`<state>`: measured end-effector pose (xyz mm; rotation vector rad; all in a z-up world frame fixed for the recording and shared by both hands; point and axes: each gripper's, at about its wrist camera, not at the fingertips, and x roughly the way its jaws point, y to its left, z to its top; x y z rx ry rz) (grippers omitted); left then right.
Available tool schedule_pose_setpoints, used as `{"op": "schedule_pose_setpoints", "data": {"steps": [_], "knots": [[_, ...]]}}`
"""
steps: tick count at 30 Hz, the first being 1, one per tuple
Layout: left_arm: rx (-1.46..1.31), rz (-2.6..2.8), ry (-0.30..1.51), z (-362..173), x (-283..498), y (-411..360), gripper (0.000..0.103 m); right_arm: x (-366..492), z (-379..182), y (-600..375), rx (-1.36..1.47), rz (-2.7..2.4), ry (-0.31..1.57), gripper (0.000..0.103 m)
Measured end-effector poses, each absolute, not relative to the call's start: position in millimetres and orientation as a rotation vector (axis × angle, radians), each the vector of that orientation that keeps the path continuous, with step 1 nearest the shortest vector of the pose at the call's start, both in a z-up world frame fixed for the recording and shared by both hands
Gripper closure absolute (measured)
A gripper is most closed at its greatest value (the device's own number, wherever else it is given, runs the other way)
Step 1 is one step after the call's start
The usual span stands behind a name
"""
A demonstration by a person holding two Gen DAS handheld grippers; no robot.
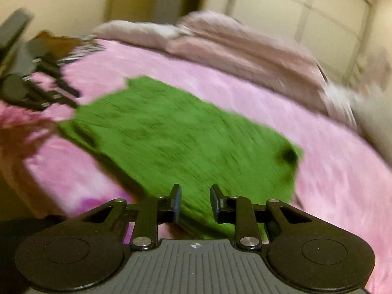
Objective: Fold clothes
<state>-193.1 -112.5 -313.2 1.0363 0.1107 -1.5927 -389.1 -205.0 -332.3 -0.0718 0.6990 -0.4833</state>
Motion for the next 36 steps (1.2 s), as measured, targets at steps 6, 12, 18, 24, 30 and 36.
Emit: {"op": "schedule_pose_setpoints", "data": {"steps": [6, 12, 18, 24, 30, 36], "knots": [[1.057, -1.574, 0.073, -308, -168, -93, 0.084, -330, -340, -142, -0.289, -0.359, 0.709, 0.062], [1.077, -1.609, 0.063, -314, -147, -92, 0.08, -265, -367, -106, -0.421, -0.248, 0.753, 0.061], [1.091, -1.652, 0.033, -321, -129, -99, 0.066, -221, -390, -93, -0.513, -0.241, 0.807, 0.056], [1.122, -1.689, -0.008, -326, -115, -113, 0.062, -196, -414, -91, -0.638, -0.29, 0.824, 0.055], [1.158, -1.694, -0.11, -334, -105, -126, 0.05, -188, -412, -103, -0.569, -0.33, 0.842, 0.084], [1.248, -1.683, -0.328, -344, -95, -158, 0.042, -199, -371, -109, -0.49, -0.34, 0.793, 0.088]]}}
